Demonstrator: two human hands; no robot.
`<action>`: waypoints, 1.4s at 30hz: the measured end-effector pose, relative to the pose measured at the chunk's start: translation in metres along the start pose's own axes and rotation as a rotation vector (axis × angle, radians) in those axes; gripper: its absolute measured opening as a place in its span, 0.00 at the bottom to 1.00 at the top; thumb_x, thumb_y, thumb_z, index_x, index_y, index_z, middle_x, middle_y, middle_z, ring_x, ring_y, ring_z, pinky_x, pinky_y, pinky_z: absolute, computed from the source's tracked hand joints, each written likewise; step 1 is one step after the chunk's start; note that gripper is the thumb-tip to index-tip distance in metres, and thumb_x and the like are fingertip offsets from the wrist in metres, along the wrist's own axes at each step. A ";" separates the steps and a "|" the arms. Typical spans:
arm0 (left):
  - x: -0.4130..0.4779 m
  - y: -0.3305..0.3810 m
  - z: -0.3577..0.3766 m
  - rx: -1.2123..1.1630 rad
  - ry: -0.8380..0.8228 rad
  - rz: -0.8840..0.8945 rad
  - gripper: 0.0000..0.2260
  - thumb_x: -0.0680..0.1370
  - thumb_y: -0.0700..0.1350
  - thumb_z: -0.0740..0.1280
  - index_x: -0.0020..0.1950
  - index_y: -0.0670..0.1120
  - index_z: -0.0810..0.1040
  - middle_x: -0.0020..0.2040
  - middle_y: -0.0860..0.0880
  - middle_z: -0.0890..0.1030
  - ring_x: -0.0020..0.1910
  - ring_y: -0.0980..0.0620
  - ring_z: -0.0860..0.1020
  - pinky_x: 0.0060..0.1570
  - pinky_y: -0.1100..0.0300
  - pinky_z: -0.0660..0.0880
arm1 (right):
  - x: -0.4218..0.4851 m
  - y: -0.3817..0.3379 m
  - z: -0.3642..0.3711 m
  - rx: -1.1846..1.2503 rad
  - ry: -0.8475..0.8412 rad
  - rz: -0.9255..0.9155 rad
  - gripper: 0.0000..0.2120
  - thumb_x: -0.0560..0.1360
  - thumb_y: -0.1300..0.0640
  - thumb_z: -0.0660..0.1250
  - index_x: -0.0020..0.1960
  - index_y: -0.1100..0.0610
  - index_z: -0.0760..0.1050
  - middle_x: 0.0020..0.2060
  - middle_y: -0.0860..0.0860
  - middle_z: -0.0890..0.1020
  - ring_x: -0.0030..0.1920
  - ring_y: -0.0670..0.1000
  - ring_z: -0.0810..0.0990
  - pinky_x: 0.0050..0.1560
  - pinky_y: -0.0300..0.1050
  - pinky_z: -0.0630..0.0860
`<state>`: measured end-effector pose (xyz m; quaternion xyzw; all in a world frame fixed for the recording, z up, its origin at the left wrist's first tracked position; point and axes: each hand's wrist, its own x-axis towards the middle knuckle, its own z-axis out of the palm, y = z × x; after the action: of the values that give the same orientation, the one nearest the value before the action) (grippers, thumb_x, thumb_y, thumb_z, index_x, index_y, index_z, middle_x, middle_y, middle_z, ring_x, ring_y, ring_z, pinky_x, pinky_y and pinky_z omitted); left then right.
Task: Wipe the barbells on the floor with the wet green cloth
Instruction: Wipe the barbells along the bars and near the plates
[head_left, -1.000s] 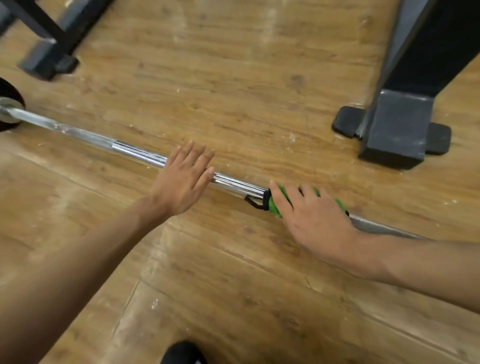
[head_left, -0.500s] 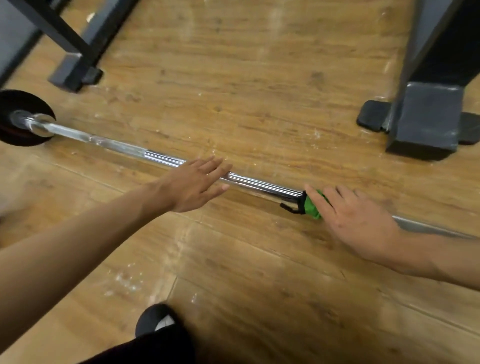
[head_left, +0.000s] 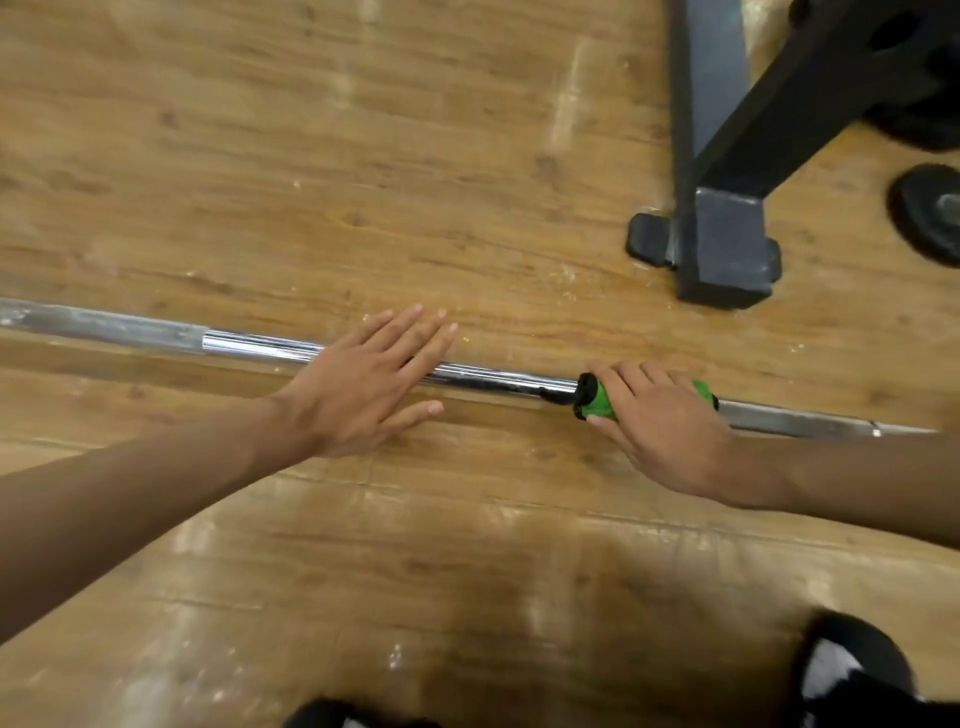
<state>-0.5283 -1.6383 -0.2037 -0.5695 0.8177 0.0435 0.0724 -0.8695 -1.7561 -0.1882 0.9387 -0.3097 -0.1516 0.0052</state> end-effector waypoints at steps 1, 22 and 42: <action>0.000 -0.001 -0.001 0.001 -0.003 0.013 0.36 0.86 0.64 0.39 0.85 0.41 0.51 0.84 0.39 0.58 0.83 0.39 0.56 0.79 0.43 0.59 | 0.003 -0.003 -0.001 0.008 -0.009 -0.001 0.33 0.83 0.39 0.46 0.78 0.59 0.64 0.61 0.57 0.78 0.56 0.62 0.78 0.52 0.59 0.78; -0.002 0.016 -0.004 0.123 -0.035 -0.045 0.37 0.86 0.65 0.43 0.85 0.39 0.52 0.82 0.36 0.59 0.82 0.36 0.56 0.79 0.41 0.55 | 0.000 0.026 0.019 -0.013 0.221 -0.294 0.36 0.83 0.38 0.53 0.84 0.57 0.51 0.73 0.63 0.72 0.65 0.65 0.77 0.46 0.59 0.84; -0.006 0.032 0.002 -0.009 -0.038 -0.183 0.43 0.77 0.72 0.56 0.82 0.43 0.62 0.79 0.44 0.68 0.82 0.40 0.60 0.78 0.40 0.59 | -0.014 0.042 0.031 0.082 0.186 -0.208 0.33 0.83 0.40 0.48 0.82 0.57 0.60 0.65 0.57 0.79 0.49 0.62 0.79 0.35 0.57 0.81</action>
<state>-0.5559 -1.6210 -0.2045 -0.6412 0.7605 0.0513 0.0890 -0.9139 -1.7792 -0.2093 0.9751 -0.2151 -0.0506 -0.0204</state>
